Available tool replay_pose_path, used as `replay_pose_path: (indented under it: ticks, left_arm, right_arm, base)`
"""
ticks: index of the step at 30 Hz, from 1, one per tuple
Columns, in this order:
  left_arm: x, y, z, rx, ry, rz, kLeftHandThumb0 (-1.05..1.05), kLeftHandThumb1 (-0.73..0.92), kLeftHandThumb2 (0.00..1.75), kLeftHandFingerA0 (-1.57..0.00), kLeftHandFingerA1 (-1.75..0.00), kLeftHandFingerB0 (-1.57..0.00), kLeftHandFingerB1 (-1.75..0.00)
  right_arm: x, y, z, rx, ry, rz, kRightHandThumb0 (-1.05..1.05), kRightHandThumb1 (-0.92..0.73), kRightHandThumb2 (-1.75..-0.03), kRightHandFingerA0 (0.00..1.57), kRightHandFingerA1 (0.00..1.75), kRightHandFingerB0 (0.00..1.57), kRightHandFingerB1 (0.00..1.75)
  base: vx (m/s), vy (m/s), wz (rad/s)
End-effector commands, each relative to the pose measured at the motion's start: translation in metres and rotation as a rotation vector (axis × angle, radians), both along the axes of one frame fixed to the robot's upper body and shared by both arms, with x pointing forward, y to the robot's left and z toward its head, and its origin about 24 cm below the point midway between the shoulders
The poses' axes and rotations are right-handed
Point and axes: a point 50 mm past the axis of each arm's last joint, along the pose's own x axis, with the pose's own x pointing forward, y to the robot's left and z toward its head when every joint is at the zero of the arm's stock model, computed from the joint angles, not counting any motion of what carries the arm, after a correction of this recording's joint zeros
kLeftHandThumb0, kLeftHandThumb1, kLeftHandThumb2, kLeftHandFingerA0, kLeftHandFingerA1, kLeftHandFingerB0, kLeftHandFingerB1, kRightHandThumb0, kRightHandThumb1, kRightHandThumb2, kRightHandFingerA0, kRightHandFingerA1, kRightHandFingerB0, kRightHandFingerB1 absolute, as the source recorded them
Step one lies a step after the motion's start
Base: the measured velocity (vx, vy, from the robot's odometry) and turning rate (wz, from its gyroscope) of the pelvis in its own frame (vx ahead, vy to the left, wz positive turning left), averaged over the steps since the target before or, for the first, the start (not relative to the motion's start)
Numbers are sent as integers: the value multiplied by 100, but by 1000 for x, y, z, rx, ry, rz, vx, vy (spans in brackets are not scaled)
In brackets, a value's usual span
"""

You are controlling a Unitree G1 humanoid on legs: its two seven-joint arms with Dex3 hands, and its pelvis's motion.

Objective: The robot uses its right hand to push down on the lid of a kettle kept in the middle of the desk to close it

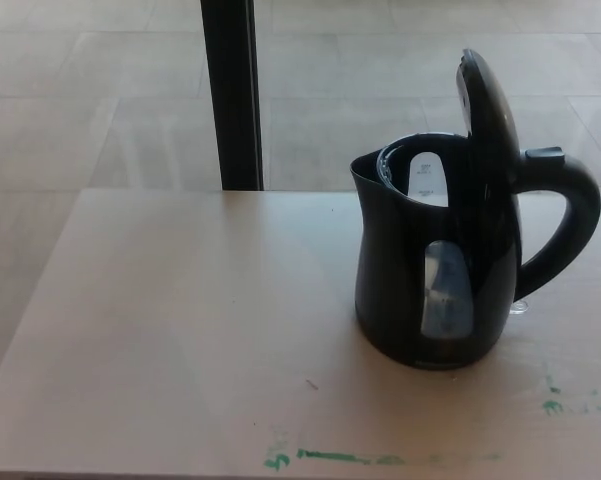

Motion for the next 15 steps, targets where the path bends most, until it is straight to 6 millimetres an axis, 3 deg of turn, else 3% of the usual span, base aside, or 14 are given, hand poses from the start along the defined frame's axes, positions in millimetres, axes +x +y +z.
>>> replay_pose_path:
  ticks: [1, 2, 3, 5, 6, 7, 8, 9, 10, 11, 12, 13, 14, 15]
  left_arm:
    - [3, 28, 24, -154, -197, 153, -71, 53, 90, -50, -60, -23, -45]
    - [6, 29, 25, -154, -200, 152, -71, 53, 90, -50, -60, -23, -45]
    - [7, 29, 26, -155, -206, 146, -79, 58, 91, -49, -59, -21, -43]
    - [8, 30, 27, -157, -209, 147, -79, 58, 91, -49, -59, -21, -43]
    - [7, 30, 27, -156, -212, 146, -69, 68, 61, -51, -50, -28, -32]
    - [5, 30, 27, -153, -205, 152, -78, 57, 91, -48, -60, -24, -45]
    - [4, 31, 26, -153, -196, 161, -70, 66, 60, -54, -51, -33, -33]
    - [3, 31, 26, -154, -193, 164, -70, 66, 60, -54, -51, -33, -33]
    - [3, 31, 25, -155, -190, 165, -76, 56, 90, -50, -59, -27, -46]
    - [2, 31, 25, -155, -185, 165, -76, 56, 90, -50, -59, -27, -46]
    - [2, 31, 25, -156, -185, 165, -76, 56, 90, -50, -59, -27, -46]
    - [2, 31, 25, -161, -192, 171, -69, 65, 60, -54, -51, -33, -33]
    - [2, 31, 25, -161, -193, 171, -69, 65, 60, -54, -51, -33, -33]
    - [2, 30, 25, -162, -196, 160, -73, 54, 90, -48, -59, -22, -45]
  right_arm:
    - [15, -46, 53, 68, -463, -235, -91, -89, -67, 20, 46, 11, 34]
    - [21, -49, 57, 60, -471, -219, -91, -89, -67, 20, 46, 11, 34]
    - [31, -52, 65, 29, -501, -178, -90, -66, -108, 19, 53, 8, 44]
    - [37, -53, 70, 24, -523, -168, -90, -66, -108, 19, 53, 8, 44]
    - [47, -52, 79, 18, -563, -154, -94, -86, -66, 26, 47, 13, 37]
    - [57, -51, 89, 9, -608, -132, -95, -67, -109, 22, 55, 6, 41]
    - [73, -50, 106, -31, -645, -79, -91, -88, -68, 24, 40, 14, 27]
    - [79, -50, 113, -48, -660, -58, -91, -88, -68, 24, 40, 14, 27]
    - [87, -49, 121, -50, -685, -25, -86, -72, -107, 12, 44, 4, 28]
    - [99, -48, 135, -54, -720, 26, -86, -72, -107, 12, 44, 4, 28]
    - [99, -48, 134, -53, -720, 26, -86, -72, -107, 12, 44, 4, 28]
    - [120, -43, 161, -89, -774, 100, -78, -72, -112, 4, 43, 0, 26]
    - [121, -43, 161, -87, -773, 99, -78, -72, -112, 4, 43, 0, 26]
    - [140, -30, 188, -141, -850, 177, -71, -76, -113, 3, 41, 2, 27]
  base:
    - [0, 0, 0]
    - [0, 0, 0]
    - [0, 0, 0]
    - [0, 0, 0]
    - [0, 0, 0]
    - [0, 0, 0]
    - [0, 0, 0]
    - [0, 0, 0]
    - [0, 0, 0]
    - [0, 0, 0]
    - [0, 0, 0]
    - [0, 0, 0]
    - [0, 0, 0]
    - [0, 0, 0]
